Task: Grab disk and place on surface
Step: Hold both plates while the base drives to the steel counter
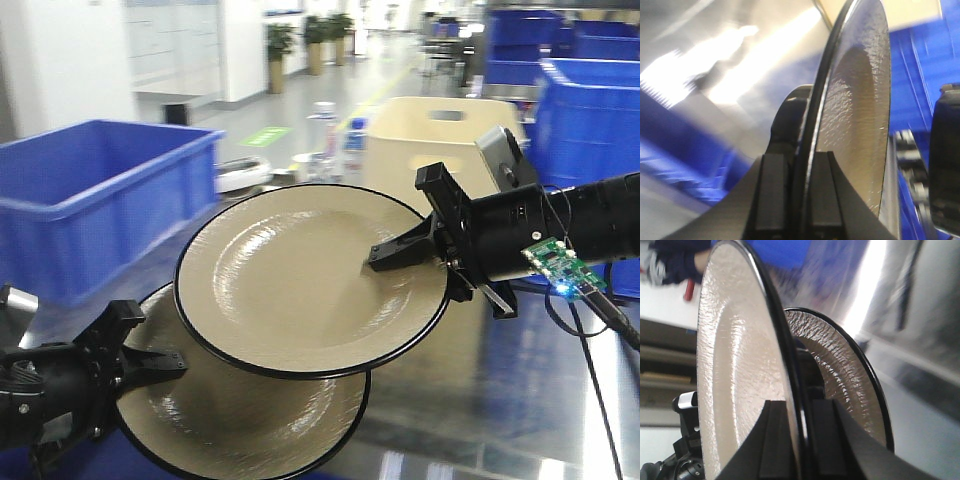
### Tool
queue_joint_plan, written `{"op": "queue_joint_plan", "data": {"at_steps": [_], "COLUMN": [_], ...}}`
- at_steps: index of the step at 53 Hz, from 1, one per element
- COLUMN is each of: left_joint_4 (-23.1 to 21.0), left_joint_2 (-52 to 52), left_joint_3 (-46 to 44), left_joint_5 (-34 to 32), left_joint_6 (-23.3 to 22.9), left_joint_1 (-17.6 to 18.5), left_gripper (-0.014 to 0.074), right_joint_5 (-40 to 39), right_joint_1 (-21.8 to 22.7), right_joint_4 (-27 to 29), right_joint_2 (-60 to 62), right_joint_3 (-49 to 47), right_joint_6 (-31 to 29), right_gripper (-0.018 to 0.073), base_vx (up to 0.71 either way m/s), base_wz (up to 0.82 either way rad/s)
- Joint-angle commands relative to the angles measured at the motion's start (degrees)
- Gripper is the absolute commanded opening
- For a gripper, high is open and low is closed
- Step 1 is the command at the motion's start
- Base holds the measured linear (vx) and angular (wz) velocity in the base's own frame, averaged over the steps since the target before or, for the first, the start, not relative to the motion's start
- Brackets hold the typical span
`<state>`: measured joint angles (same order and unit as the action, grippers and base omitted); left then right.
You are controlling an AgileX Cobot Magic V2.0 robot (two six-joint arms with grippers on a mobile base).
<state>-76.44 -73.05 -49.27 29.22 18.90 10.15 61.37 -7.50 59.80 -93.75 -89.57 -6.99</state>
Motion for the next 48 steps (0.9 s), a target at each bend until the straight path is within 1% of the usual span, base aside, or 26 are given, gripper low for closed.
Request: {"op": "queue_joint_plan", "data": {"at_steps": [1,11,22,35,48], "left_joint_4": [-4.7,-4.7,-4.7,-4.7,-4.7], "left_joint_2": [2.0,2.0,2.0,2.0,2.0], "left_joint_3": [-2.1,-2.1,-2.1,-2.1,-2.1], "left_joint_5": [0.3,0.3,0.3,0.3,0.3], "left_joint_6": [-0.8,-0.8,-0.8,-0.8,-0.8], "left_joint_1": [0.2,0.2,0.2,0.2,0.2], "left_gripper": [0.0001,0.0001,0.0001,0.0001,0.0001], "right_joint_5": [-1.9,-1.9,-1.9,-1.9,-1.9], "right_joint_1": [0.1,0.1,0.1,0.1,0.1], "right_joint_4": [6.9,6.9,6.8,6.9,6.9], "right_joint_2": [2.7,2.7,2.7,2.7,2.7], "right_joint_3": [-2.4,-2.4,-2.4,-2.4,-2.4], "right_joint_6": [0.2,0.2,0.2,0.2,0.2], "right_gripper": [-0.0008,-0.0008,-0.0008,-0.0008,-0.0008], "base_vx": [0.30,0.29,0.26,0.22,0.17], "base_wz": [-0.78,-0.66,-0.44,-0.25,-0.12]}}
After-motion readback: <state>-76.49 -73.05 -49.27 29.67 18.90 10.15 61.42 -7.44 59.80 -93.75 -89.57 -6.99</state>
